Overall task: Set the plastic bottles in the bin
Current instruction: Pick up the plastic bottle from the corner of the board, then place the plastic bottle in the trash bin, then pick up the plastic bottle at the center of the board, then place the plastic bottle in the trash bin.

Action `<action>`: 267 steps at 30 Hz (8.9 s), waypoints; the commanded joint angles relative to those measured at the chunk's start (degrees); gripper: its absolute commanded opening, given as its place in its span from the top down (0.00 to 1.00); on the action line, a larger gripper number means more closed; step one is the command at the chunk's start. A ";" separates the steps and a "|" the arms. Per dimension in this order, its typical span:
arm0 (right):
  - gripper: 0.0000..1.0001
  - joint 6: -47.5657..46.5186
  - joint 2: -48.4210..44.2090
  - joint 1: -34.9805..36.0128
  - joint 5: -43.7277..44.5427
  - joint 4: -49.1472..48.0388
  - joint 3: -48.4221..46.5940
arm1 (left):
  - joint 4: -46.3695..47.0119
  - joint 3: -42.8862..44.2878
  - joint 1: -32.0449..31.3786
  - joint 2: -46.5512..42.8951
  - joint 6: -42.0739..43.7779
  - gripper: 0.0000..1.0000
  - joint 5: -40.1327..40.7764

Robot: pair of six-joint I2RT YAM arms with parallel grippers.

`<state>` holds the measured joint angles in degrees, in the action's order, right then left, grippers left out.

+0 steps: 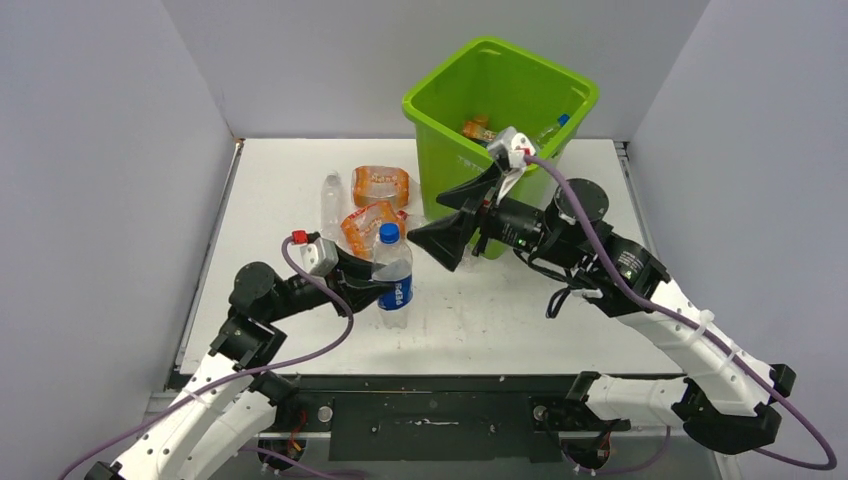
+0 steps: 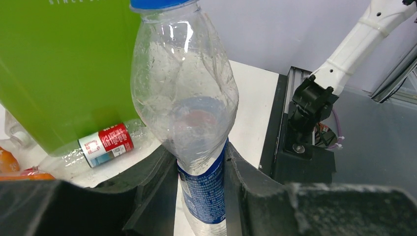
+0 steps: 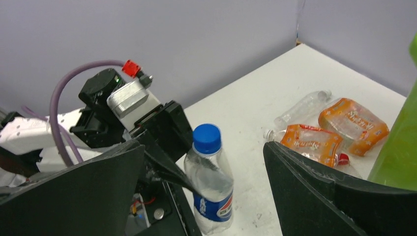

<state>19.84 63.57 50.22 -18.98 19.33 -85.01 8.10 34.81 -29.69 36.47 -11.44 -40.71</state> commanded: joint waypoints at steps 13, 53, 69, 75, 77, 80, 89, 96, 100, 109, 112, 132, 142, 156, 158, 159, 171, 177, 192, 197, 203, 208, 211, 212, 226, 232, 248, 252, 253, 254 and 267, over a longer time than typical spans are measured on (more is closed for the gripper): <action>0.12 -6.18 6.00 16.56 22.17 0.78 -0.24 | 8.45 -4.48 -1.43 -3.87 -1.47 1.00 3.42; 0.95 -46.66 10.03 15.54 70.80 -25.69 -26.43 | 5.10 -9.24 -3.02 -20.00 1.92 0.04 47.45; 0.95 -5.58 26.07 -27.11 56.01 -20.25 -28.88 | -6.83 -4.15 -1.24 -13.90 -3.12 0.04 75.46; 0.94 2.02 32.97 -34.33 49.77 -11.28 -30.23 | -7.42 -4.21 0.67 -15.07 -5.16 0.04 75.19; 0.67 3.65 34.33 -36.19 46.09 -9.26 -30.28 | -7.40 -4.30 0.69 -15.76 -5.15 0.04 75.30; 0.19 2.87 35.61 -36.69 44.44 -7.29 -32.25 | -7.08 -4.71 0.69 -16.78 -5.02 0.04 75.63; 0.03 5.34 29.60 -29.80 40.08 -7.45 -35.37 | -7.65 -4.88 0.70 -16.20 -4.75 0.04 76.47; 0.02 3.64 16.84 -15.56 38.94 -12.23 -21.57 | -7.70 -5.01 0.43 -14.25 -3.84 0.04 76.38; 0.03 4.20 8.75 -12.30 34.89 -12.31 -11.09 | -7.74 -4.94 0.34 -12.53 -2.71 0.04 75.29; 0.04 8.31 -7.47 -10.09 11.76 -8.14 8.74 | -14.47 -0.53 0.32 -0.58 -0.94 0.04 66.64; 0.03 11.19 -15.79 -9.69 9.34 -12.78 23.72 | -17.52 1.85 0.58 6.80 -0.38 0.04 60.73; 0.03 19.50 -27.84 -9.43 29.93 -17.58 58.45 | 7.68 -1.22 -7.75 32.51 -49.13 0.04 64.72; 0.03 22.15 -30.98 -9.30 28.73 -19.51 62.10 | 1.52 -7.88 -0.99 30.27 -70.79 0.04 75.40; 0.03 22.25 -34.18 -9.24 28.00 -15.30 59.92 | 16.38 -10.25 2.43 43.61 -79.48 0.07 78.29; 0.03 22.20 -34.47 -9.26 28.07 -14.54 59.58 | 17.21 -8.93 3.14 46.49 -79.29 0.08 77.54; 0.03 22.10 -34.61 -9.23 28.12 -14.10 59.26 | 17.66 -8.47 3.37 47.87 -79.30 0.09 77.28; 0.03 21.99 -36.45 -9.25 27.78 -11.20 57.41 | 27.52 -6.55 5.84 59.52 -77.30 0.46 72.89; 0.03 21.82 -36.67 -9.21 27.79 -10.23 56.33 | 32.41 -9.31 5.85 59.87 -76.31 0.72 71.79; 0.03 15.83 -35.00 -9.21 16.87 -2.97 47.53 | 10.49 -18.30 -0.85 12.48 -58.61 1.00 67.16; 0.02 9.54 -29.87 -9.25 6.93 -0.64 40.70 | -3.29 -9.01 0.14 -0.61 -33.46 1.00 50.26; 0.00 5.59 -23.59 -9.25 -6.16 -1.06 32.34 | -9.92 -1.28 -0.07 0.00 -16.90 1.00 11.52; 0.00 3.37 -16.25 -9.26 -17.39 1.45 26.75 | -10.97 -0.16 -1.97 0.03 -12.66 1.00 -1.59; 0.00 2.66 -12.65 -8.95 -18.99 2.36 26.28 | -9.63 0.37 -5.00 -0.93 -10.56 1.00 -3.89; 0.00 2.71 -11.94 -8.70 -19.62 1.95 26.50 | -9.38 0.49 -6.14 -1.29 -9.69 1.00 -4.12; 0.00 2.87 -6.55 6.78 -10.67 -1.53 30.01 | -12.70 4.98 -8.52 3.76 -6.75 1.00 -0.65; 0.34 3.91 -4.95 8.40 -1.10 -1.36 31.19 | -9.27 4.21 -9.57 2.65 -9.17 1.00 -1.03; 0.95 4.38 -18.16 9.51 6.79 -19.46 41.37 | 13.37 -9.99 -9.77 -6.53 -22.22 0.04 8.41; 0.95 4.56 -22.93 9.81 9.11 -27.58 45.50 | 19.13 -11.65 -9.90 -3.20 -26.86 0.04 2.87; 0.95 4.61 -23.42 9.90 9.44 -28.89 46.27 | 19.90 -11.54 -10.01 -2.11 -27.76 0.04 1.86; 0.95 4.64 -23.75 10.05 9.86 -30.09 46.74 | 20.68 -11.40 -10.22 -1.04 -28.49 0.04 0.98; 0.95 0.68 -22.43 15.88 22.45 -32.88 46.71 | 18.21 -7.39 -17.21 5.49 -24.89 0.08 2.31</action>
<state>21.96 40.80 64.34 -1.69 -7.27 -37.10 26.68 23.31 -45.41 41.23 -39.53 -39.03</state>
